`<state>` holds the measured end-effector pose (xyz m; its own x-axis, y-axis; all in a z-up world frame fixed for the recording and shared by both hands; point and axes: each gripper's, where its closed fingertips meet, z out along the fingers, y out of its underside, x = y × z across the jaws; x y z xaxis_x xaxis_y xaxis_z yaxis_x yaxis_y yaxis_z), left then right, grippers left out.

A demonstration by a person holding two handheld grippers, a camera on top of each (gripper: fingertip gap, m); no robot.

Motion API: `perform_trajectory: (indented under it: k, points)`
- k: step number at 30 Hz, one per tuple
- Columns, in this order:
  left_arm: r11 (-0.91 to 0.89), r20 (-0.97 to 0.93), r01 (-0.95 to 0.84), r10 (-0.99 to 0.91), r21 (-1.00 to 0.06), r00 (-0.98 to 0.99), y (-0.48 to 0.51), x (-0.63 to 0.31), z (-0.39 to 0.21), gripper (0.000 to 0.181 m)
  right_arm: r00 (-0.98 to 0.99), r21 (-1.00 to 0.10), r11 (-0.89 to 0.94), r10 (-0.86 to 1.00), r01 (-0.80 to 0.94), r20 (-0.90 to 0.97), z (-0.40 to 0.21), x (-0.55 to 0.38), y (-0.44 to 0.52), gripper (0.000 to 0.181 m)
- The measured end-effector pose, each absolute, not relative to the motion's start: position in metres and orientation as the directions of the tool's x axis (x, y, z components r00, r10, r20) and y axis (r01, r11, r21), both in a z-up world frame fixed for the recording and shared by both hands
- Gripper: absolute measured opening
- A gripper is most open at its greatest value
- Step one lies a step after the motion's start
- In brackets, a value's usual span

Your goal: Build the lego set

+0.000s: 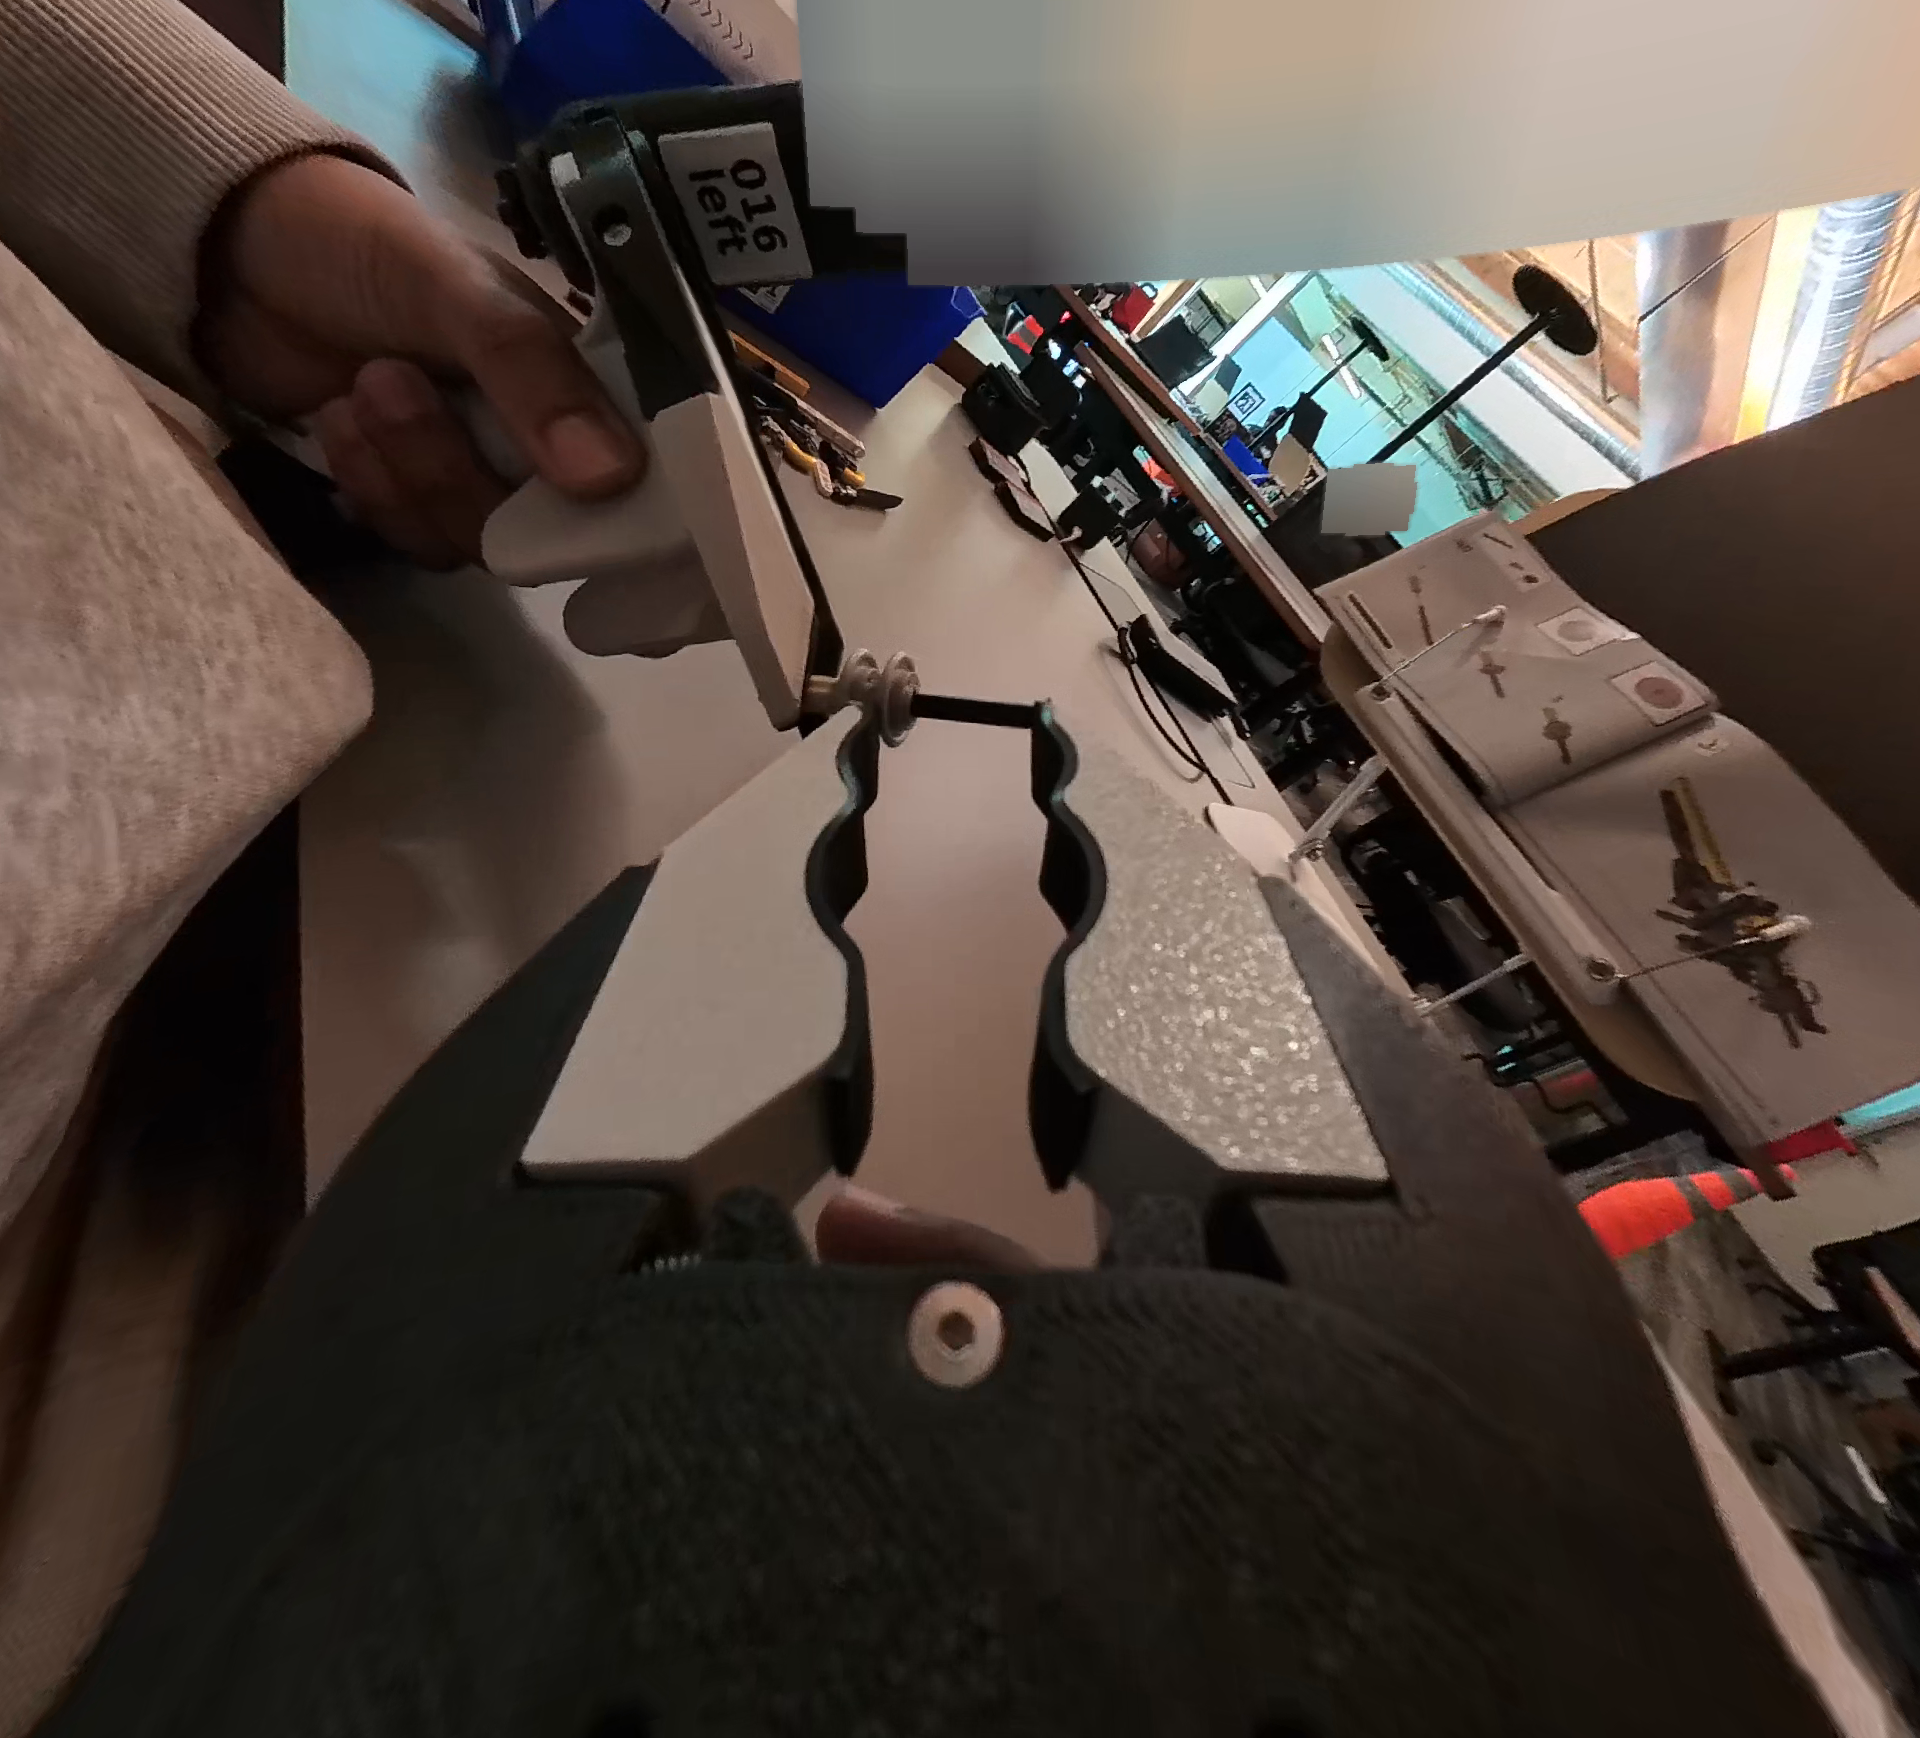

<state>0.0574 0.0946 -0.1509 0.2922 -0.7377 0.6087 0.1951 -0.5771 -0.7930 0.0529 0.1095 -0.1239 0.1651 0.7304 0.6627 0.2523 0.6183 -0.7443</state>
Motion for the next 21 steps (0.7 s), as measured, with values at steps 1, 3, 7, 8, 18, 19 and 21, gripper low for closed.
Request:
perform_trajectory:
  k: [1, 3, 7, 8, 18, 19, 21]
  points:
    - [-0.575, 0.607, 0.197, -0.74, -0.794, 0.291, 0.0945, 0.0573, -0.1505, 0.003, 0.167, -0.735, 0.628, 0.72, 0.255, 0.673, -0.1231, 0.0527, 0.109, 0.028]
    - [-0.569, 0.602, 0.199, -0.744, -0.798, 0.289, 0.0945, 0.0572, -0.1495, 0.003, 0.172, -0.712, 0.65, 0.695, 0.264, 0.698, -0.1213, 0.0527, 0.1081, 0.028]
    - [-0.562, 0.6, 0.209, -0.747, -0.8, 0.287, 0.0952, 0.0562, -0.1479, 0.003, 0.181, -0.649, 0.699, 0.627, 0.298, 0.758, -0.118, 0.0517, 0.1066, 0.028]
    - [-0.564, 0.602, 0.211, -0.745, -0.798, 0.287, 0.0955, 0.056, -0.1481, 0.003, 0.182, -0.639, 0.706, 0.616, 0.305, 0.767, -0.118, 0.0515, 0.1067, 0.028]
    - [-0.558, 0.6, 0.22, -0.746, -0.8, 0.29, 0.0969, 0.055, -0.1469, 0.003, 0.184, -0.58, 0.734, 0.553, 0.352, 0.812, -0.1156, 0.0502, 0.1064, 0.028]
    - [-0.558, 0.601, 0.221, -0.745, -0.799, 0.29, 0.097, 0.0548, -0.147, 0.003, 0.184, -0.575, 0.737, 0.548, 0.355, 0.816, -0.1156, 0.05, 0.1065, 0.028]
    - [-0.559, 0.602, 0.222, -0.745, -0.799, 0.287, 0.0969, 0.0548, -0.1467, 0.003, 0.185, -0.573, 0.738, 0.546, 0.356, 0.817, -0.1152, 0.0498, 0.1062, 0.028]
